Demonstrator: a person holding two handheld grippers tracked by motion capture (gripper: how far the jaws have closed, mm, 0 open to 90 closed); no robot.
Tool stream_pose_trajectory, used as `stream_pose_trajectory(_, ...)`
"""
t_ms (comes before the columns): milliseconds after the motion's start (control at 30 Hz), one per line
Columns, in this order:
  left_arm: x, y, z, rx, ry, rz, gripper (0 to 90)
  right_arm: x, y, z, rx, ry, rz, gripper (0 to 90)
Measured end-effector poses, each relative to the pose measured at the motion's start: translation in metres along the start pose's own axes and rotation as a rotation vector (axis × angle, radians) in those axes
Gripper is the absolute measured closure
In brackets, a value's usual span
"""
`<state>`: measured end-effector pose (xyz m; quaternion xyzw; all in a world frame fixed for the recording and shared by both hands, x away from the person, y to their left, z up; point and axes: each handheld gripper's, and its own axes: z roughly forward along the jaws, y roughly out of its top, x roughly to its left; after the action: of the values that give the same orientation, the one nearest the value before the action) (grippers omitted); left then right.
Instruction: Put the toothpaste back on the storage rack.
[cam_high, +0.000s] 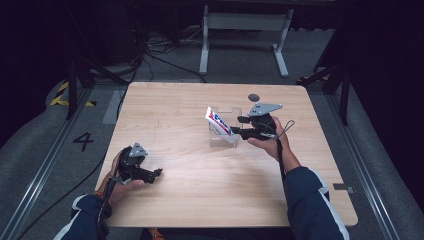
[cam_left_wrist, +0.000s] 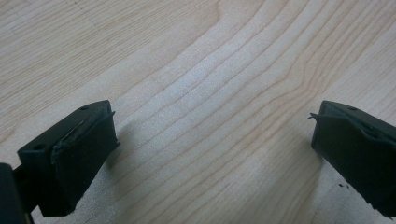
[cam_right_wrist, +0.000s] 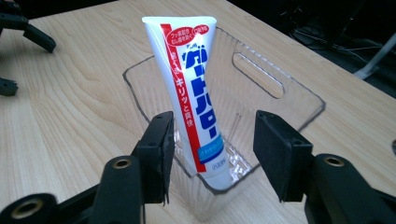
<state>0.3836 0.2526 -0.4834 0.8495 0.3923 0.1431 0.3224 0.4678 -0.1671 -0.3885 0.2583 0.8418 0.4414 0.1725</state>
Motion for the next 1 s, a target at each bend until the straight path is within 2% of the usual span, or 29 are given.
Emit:
stream_pose_trajectory(133, 0.0, 0.0, 0.0, 0.0, 0.0, 0.0, 0.5, 0.0, 0.001, -0.008, 0.017, -0.033, -0.021, 42.9)
stream_pose_trajectory(233, 0.0, 0.0, 0.0, 0.0, 0.0, 0.0, 0.5, 0.001, 0.0, -0.012, 0.029, -0.062, -0.034, 34.2)
stream_pose_trajectory(367, 0.0, 0.0, 0.0, 0.001, -0.001, 0.0, 0.5, 0.001, -0.002, -0.021, 0.017, -0.102, -0.037, 26.9)
stream_pose_trajectory(533, 0.0, 0.0, 0.0, 0.001, -0.001, 0.0, 0.5, 0.001, -0.004, -0.027, 0.023, -0.117, -0.042, 25.0)
stream_pose_trajectory(1000, 0.0, 0.0, 0.0, -0.001, 0.0, 0.003, 0.4, 0.011, -0.016, -0.039, 0.12, -0.136, -0.1, 23.7)
